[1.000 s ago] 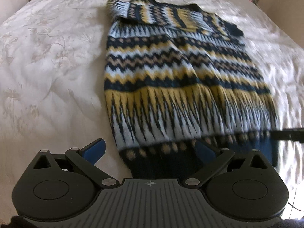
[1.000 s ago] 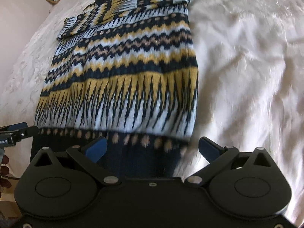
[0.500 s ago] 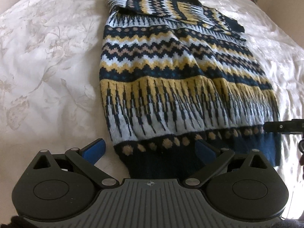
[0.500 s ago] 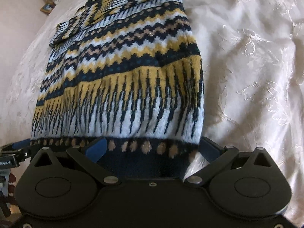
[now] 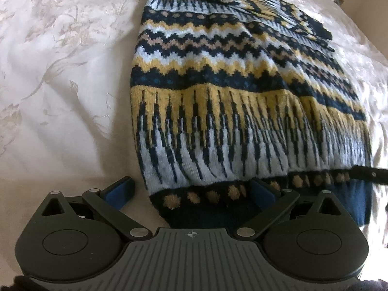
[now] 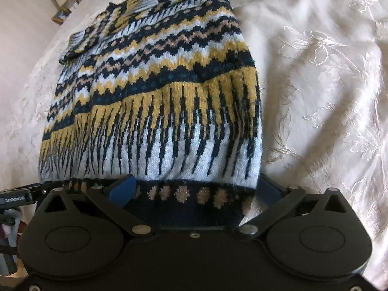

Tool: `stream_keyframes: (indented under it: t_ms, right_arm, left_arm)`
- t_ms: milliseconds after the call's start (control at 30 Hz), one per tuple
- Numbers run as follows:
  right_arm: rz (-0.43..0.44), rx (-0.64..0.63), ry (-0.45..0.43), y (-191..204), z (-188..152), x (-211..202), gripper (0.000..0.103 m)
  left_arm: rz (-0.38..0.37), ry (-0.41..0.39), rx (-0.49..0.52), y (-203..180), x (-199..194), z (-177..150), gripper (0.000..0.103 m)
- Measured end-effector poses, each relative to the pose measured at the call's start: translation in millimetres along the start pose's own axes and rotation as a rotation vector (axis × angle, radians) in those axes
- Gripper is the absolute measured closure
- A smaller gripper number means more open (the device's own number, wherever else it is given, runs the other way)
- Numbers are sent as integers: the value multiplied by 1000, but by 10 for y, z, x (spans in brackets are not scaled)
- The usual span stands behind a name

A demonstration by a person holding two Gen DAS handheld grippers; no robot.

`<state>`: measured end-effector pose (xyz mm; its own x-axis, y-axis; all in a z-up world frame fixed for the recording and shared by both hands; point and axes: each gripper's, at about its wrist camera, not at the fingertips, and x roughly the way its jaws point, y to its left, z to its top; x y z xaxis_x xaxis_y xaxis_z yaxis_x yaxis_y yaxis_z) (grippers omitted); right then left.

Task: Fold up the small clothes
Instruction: 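Move both open grippers to the navy ribbed hem of the sweater, then close both grippers on the hem and lift it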

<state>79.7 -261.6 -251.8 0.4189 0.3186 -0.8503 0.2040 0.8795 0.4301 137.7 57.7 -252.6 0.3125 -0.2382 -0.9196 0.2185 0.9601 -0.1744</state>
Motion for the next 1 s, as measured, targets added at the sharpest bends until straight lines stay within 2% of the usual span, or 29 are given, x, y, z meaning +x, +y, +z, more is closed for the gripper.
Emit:
stream_keyframes:
  t_ms: [200, 367, 467, 500, 700, 767, 800, 833, 867, 900, 933, 967, 1000]
  right_arm:
    - [16, -23, -37, -19, -67, -18, 0]
    - [11, -25, -45, -8, -76, -17, 0]
    - [15, -14, -36, -18, -56, -20, 0]
    - [19, -10, -32, -23, -48, -15, 0]
    - [42, 20, -14, -61, -11, -22, 1]
    - [32, 28, -12, -61, 2, -29, 9]
    - [23, 32, -13, -60, 8, -37, 14]
    - [14, 37, -17, -65, 15, -54, 28]
    - [5, 43, -23, -73, 21, -77, 48]
    - [-1, 55, -25, -92, 30, -100, 64]
    - [25, 78, -21, -131, 38, -120, 72]
    - [63, 105, -12, -172, 47, -129, 85]
    - [89, 129, -9, -194, 54, -148, 86]
  left_arm:
    - [4, -11, -25, 12, 39, 27, 1]
    - [3, -67, -36, 20, 5, -50, 1]
    - [6, -56, -25, 10, -11, -32, 2]
    - [3, -55, -24, 11, -15, -21, 5]
    - [-25, -91, -26, 99, -108, -17, 36]
    - [-33, -87, -29, 120, -123, -5, 45]
    - [-44, -84, -27, 126, -135, 6, 52]
    - [-52, -77, -24, 124, -143, 21, 58]
    - [-57, -71, -22, 115, -150, 36, 62]
    - [-64, -67, -24, 113, -158, 47, 71]
    - [-73, -61, -32, 115, -168, 63, 79]
    - [-88, -56, -46, 122, -177, 78, 82]
    - [-98, -55, -63, 134, -185, 90, 90]
